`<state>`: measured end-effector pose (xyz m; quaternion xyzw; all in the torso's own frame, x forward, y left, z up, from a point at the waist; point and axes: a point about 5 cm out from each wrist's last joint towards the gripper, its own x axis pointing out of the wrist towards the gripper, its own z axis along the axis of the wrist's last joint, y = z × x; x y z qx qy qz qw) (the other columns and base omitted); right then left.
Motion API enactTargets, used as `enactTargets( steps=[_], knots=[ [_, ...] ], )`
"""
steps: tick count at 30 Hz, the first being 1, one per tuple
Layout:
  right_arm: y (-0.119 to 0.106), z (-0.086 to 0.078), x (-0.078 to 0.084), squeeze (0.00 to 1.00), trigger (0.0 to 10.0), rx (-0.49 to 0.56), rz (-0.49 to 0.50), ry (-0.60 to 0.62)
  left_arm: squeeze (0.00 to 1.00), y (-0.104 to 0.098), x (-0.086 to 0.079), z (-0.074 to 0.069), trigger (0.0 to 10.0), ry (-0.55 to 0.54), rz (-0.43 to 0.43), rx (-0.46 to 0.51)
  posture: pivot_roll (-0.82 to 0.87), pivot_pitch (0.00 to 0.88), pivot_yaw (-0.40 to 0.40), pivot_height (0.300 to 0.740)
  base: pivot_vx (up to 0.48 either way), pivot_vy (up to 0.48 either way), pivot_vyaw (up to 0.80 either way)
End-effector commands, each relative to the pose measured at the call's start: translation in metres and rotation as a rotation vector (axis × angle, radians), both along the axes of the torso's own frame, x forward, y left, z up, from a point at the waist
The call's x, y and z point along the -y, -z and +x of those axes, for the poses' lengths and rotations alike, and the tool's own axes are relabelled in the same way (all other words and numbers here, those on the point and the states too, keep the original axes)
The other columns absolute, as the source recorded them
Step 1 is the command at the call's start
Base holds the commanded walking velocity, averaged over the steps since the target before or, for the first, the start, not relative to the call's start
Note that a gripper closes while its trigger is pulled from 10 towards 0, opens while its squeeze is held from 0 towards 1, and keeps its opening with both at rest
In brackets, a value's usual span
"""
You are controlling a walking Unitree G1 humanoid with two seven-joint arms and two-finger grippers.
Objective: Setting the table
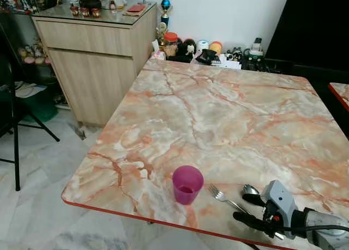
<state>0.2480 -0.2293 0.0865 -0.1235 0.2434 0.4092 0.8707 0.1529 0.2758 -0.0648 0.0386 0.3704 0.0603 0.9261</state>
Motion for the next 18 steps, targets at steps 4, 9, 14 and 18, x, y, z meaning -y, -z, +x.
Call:
enactTargets(
  steps=[4,9,14,18],
  knots=[
    [0.001,0.004,-0.003,0.00,10.0,0.004,0.003,-0.017,0.00,0.002,0.000,-0.002,10.0,0.008,-0.001,-0.026,0.10,0.050,-0.024,0.740,0.000,0.000,0.00],
    [0.003,0.008,-0.004,0.00,10.0,0.009,-0.001,-0.012,0.00,0.002,-0.001,-0.003,10.0,0.000,0.001,-0.025,0.11,0.054,-0.025,0.740,0.000,0.000,0.00],
    [0.006,0.012,-0.005,0.00,10.0,0.019,-0.001,0.005,0.00,0.002,-0.001,-0.003,10.0,-0.004,-0.001,-0.024,0.11,0.055,-0.024,0.740,0.000,0.000,0.00],
    [0.007,0.014,-0.005,0.00,10.0,0.015,0.010,0.005,0.00,0.002,-0.001,-0.003,10.0,-0.005,-0.002,-0.024,0.11,0.054,-0.023,0.740,0.000,0.000,0.00]
  ],
)
